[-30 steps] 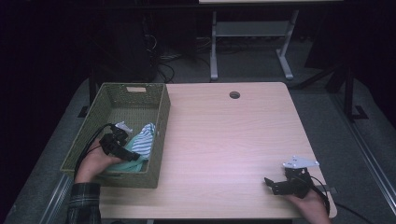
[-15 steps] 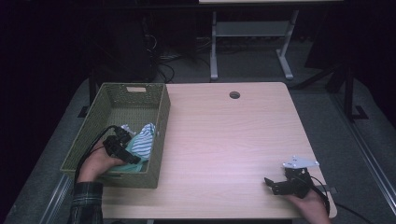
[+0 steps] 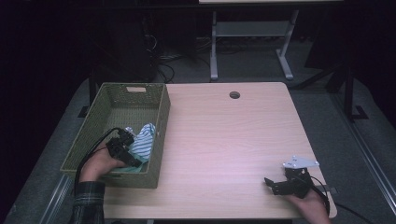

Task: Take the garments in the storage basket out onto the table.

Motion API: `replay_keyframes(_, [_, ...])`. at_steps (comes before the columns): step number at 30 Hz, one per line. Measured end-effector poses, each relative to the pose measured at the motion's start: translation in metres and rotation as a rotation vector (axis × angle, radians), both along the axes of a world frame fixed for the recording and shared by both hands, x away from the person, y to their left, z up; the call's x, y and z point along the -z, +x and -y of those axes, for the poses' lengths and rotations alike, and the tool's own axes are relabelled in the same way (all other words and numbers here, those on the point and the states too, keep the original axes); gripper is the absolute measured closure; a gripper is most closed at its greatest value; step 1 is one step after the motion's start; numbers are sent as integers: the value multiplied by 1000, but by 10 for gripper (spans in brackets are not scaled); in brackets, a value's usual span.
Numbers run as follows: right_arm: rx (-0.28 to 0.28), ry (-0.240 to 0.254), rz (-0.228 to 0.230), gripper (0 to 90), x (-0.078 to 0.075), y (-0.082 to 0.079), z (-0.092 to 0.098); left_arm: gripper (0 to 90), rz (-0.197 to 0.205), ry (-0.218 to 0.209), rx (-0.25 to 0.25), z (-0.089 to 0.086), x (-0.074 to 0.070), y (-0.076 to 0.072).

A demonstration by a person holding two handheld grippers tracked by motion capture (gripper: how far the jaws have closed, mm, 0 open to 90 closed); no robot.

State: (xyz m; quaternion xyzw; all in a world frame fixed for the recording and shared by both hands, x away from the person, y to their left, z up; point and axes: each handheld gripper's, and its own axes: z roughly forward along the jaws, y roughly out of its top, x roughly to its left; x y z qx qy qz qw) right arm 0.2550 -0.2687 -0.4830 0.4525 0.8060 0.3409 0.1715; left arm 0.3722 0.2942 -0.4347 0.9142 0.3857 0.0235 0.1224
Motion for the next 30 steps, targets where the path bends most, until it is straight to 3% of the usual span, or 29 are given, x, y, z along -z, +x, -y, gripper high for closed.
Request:
replay_keyframes(4, [0,0,0,27,0,0,0,161,-9,-15,6,0,-1,0])
replay_keyframes(12, [0,0,-1,27,0,0,0,375,11,-30,-33,-2,-6,0])
replay_keyframes(16, [0,0,0,27,0,0,0,594,16,-32,-21,-2,-8,-1])
replay_keyframes(19, [0,0,1,27,0,0,0,673,11,-36,-11,-3,-10,-1])
replay_keyframes(24, [0,0,0,27,0,0,0,717,17,-46,-21,-4,-13,-1])
replay_keyframes(30, [0,0,0,27,0,0,0,730,54,-76,-64,-8,-19,0])
